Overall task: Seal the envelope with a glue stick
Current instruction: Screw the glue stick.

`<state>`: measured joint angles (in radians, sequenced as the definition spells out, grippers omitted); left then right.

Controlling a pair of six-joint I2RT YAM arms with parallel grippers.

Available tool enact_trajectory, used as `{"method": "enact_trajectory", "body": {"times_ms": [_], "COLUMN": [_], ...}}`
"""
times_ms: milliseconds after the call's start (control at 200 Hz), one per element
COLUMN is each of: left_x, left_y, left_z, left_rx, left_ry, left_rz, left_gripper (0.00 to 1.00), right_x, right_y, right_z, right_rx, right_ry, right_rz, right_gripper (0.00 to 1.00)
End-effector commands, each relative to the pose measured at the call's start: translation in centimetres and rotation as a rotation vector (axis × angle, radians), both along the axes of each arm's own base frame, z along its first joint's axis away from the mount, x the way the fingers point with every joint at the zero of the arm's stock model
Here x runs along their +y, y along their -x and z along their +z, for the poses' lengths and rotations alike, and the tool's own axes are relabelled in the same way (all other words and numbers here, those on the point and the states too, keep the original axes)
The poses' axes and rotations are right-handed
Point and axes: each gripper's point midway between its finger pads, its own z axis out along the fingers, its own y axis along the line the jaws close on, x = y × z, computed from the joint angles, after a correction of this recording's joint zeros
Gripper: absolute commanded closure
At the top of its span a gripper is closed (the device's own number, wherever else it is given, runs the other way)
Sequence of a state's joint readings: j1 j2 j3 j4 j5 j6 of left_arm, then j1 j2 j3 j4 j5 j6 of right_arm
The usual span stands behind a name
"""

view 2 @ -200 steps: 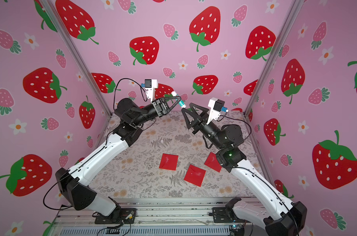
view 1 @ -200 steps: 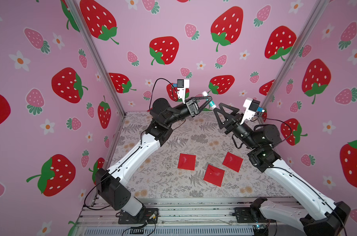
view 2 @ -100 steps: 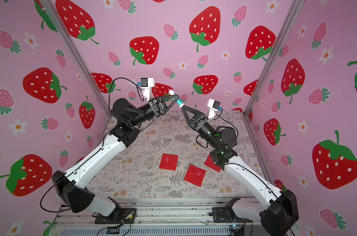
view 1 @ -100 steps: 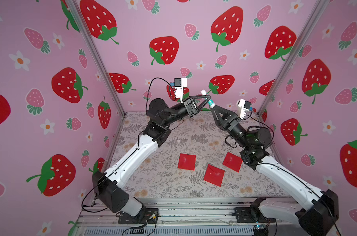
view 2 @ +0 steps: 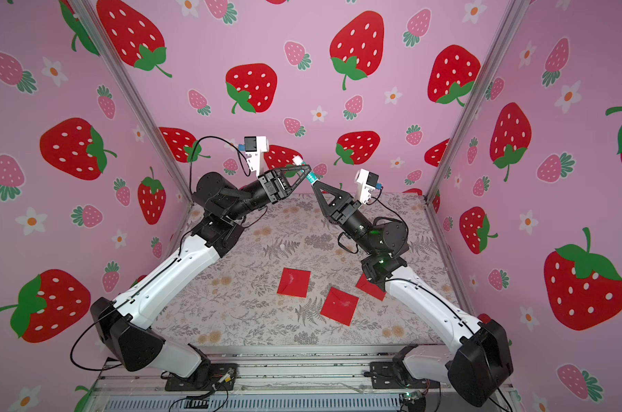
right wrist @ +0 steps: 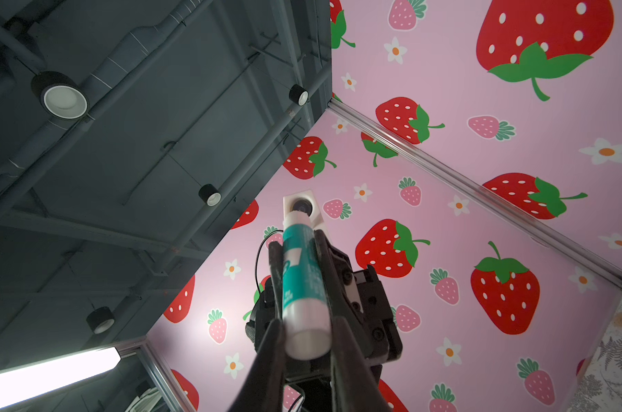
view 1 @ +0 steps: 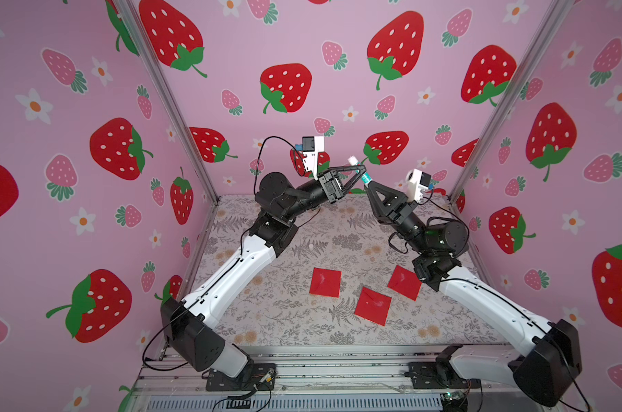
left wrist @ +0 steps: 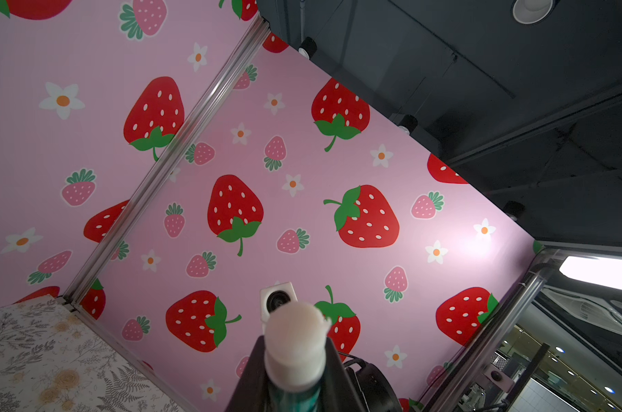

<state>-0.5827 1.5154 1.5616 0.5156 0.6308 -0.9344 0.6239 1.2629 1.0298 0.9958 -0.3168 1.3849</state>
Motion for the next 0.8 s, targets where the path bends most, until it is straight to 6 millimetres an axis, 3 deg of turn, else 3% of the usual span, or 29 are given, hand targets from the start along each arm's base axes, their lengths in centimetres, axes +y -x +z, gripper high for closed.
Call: {"method": "enact_trajectory", "body": {"times_ms": [0,110,260,550,685,795], "left_x": [0.3,0.1,0.0,-0.6,-0.8,-0.9], "left_y": [1.4,1.1,0.5,-0.8,-1.0,-1.0], "left_z": [0.8,0.4,-0.7,-2.1,-2.2,-2.2], "left_rx": [-0.055,-0.038,0.003,0.075,0.094,0.103], "left_ry": [0.007,0.003,-0.017,-0.012,-0.006,-0.003], "left_rz": [-0.017,-0.014,-0.003,-0.005,-0.013,-0.019], "left_gripper": [1.0,1.0,1.0,1.0,1.0,1.0], "right_x": [0.2,0.7,1.2,0.9,1.5,1.4], "right_y": [0.2,-0.6,-1.3,-2.9,-1.2,-1.2], "right_z": [1.0,0.4,-0.8,-2.5,-2.4,-2.3], "right_rx": [-0.034,-0.042,-0.193,-0.684,-1.042,-1.114], "right_ry": [-0.008,0.062,0.292,0.827,0.878,0.909], "right_rz": [0.003,-0.039,-0.217,-0.635,-0.773,-0.831], "right_gripper": [0.87,0.94,1.0,1.0,1.0,1.0]}}
